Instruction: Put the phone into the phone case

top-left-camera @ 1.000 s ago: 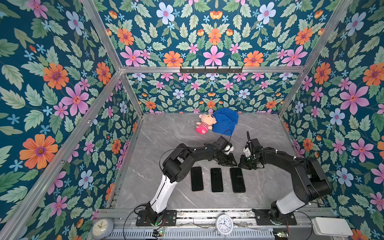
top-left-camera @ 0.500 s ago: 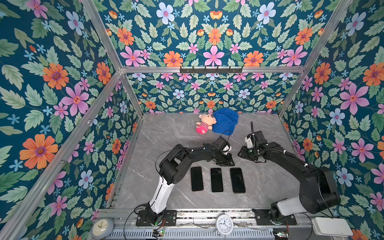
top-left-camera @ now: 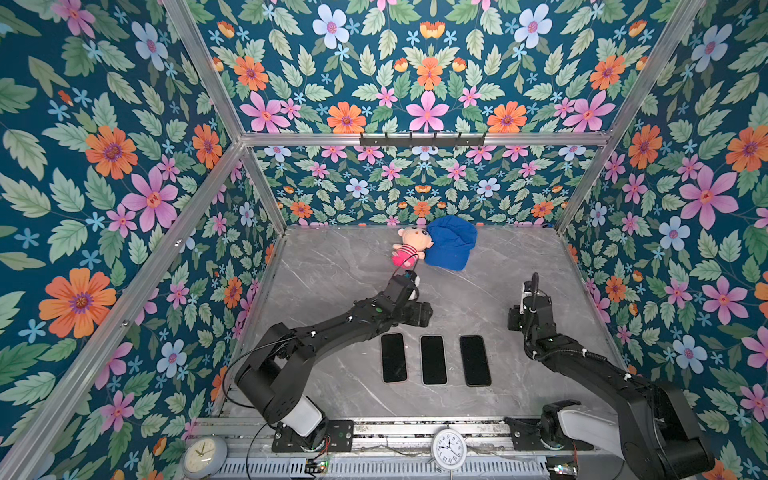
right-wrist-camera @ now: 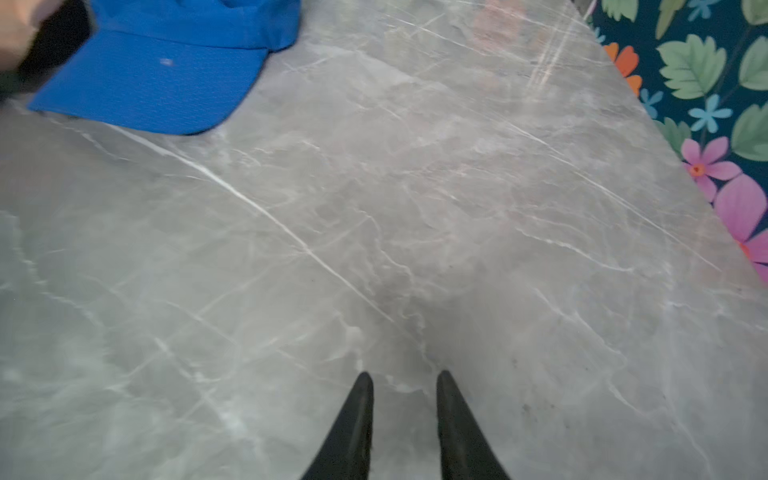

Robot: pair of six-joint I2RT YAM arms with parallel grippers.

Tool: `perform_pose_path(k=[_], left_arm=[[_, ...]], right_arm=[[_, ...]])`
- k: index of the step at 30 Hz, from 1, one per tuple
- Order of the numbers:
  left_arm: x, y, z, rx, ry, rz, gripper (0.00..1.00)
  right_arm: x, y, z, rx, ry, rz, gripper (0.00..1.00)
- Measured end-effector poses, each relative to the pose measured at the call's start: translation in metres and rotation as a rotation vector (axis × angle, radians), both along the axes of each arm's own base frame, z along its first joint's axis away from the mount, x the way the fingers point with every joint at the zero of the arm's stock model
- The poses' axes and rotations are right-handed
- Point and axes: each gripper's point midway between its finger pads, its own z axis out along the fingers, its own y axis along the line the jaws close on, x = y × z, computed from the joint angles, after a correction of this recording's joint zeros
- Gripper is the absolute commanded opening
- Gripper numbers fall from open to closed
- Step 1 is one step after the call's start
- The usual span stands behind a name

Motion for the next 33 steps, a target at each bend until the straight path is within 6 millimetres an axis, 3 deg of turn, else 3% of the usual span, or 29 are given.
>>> perform_pose_path(k=[3,5,9,15,18,21,26,27,28,33], left_arm=[[-0.007,0.032,0.003,0.019,-0.082,0.052,0.91],[-0.006,0.045,0.021,0.006,-0.181,0.083,1.0],[0.001,0.076,0.051,0.029,-0.393,0.168,0.94],[0.006,0.171,0.039,0.241,-0.51,0.371,0.89],[0.006,0.207,0.04,0.296,-0.546,0.438,0.87],[0.009,0.233,0.035,0.343,-0.548,0.485,0.87],[0.017,0.256,0.01,0.352,-0.487,0.496,0.84],[0.019,0.261,0.004,0.342,-0.481,0.501,0.84],[0.021,0.264,-0.002,0.337,-0.471,0.498,0.83],[0.039,0.28,-0.012,0.28,-0.5,0.508,0.78]], right_arm=[[0.012,0.003,0.008,0.026,-0.055,0.023,0.3],[0.022,0.006,0.018,0.025,-0.094,0.049,0.3],[0.026,0.011,0.024,0.001,-0.148,0.099,0.36],[0.028,-0.005,0.013,-0.035,-0.172,0.072,0.4],[0.035,-0.013,0.014,-0.022,-0.194,0.061,0.41],[0.038,-0.014,0.012,0.001,-0.193,0.073,0.42],[0.044,-0.014,0.018,0.029,-0.209,0.083,0.49],[0.046,-0.014,0.02,0.037,-0.215,0.084,0.63],[0.047,-0.015,0.021,0.039,-0.218,0.082,0.98],[0.048,-0.013,0.02,0.051,-0.209,0.096,0.99]])
